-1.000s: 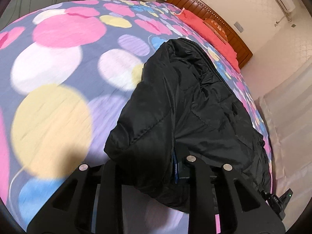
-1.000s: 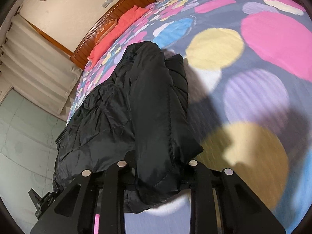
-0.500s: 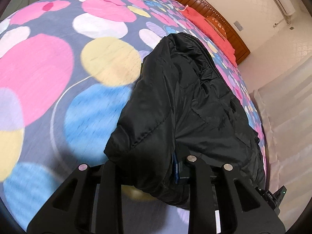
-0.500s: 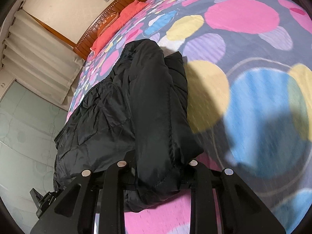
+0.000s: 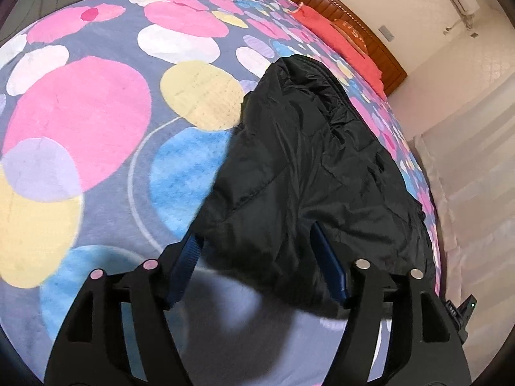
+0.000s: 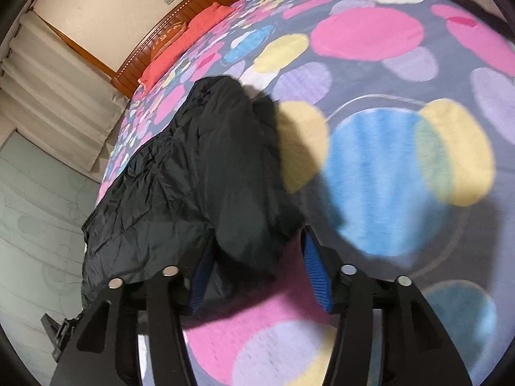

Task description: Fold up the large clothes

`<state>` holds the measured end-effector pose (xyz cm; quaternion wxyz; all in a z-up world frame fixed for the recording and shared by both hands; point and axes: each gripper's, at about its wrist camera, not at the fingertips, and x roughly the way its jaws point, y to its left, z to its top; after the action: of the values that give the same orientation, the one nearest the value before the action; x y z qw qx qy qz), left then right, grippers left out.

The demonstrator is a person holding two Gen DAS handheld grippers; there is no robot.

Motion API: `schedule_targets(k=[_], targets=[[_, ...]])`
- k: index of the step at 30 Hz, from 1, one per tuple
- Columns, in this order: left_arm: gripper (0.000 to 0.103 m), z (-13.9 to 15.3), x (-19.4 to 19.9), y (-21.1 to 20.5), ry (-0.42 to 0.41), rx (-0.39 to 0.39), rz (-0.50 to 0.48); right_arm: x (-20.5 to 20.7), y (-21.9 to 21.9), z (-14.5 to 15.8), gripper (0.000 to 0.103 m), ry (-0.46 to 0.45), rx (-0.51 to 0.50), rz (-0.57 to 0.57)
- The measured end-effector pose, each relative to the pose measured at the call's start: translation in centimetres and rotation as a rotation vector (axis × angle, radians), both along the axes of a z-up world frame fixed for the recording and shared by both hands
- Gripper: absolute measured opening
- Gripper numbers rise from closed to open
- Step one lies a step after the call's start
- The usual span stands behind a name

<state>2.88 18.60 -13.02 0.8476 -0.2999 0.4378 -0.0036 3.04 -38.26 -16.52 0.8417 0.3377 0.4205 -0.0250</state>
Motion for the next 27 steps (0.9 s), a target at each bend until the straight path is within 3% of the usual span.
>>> schedule_targets(k=[3, 6, 10, 15, 21, 27], targets=[[0.074, 0.2, -0.8, 1.4, 0.001, -0.004, -0.011, -1.2, -0.8, 1.2, 0.057, 0.013, -0.072, -0.032], [0.074, 0.2, -0.8, 3.1, 0.017, -0.006, -0.008, -1.8, -0.9, 3.4, 0.057, 0.017, -0.214, -0.095], [0.075, 0.7, 0.8, 5.0, 0.024, 0.025, -0.043, -1.3, 0.5, 6.1, 0.057, -0.025, -0.334, -0.085], [0.076, 1.4, 4.5, 6.3, 0.023, 0.008, -0.102, 2.3, 7.3, 7.5, 0.058, -0.072, -0.393, 0.081], [0.080, 2.4, 8.4, 3.8, 0.006, 0.067, -0.227, 7.5, 17.1, 7.2, 0.057, -0.100, -0.468, 0.276], [0.080, 0.8, 11.1, 2.3, 0.053, 0.049, -0.267, 11.2, 22.5, 5.5, 0.057, -0.086, -0.537, 0.342]])
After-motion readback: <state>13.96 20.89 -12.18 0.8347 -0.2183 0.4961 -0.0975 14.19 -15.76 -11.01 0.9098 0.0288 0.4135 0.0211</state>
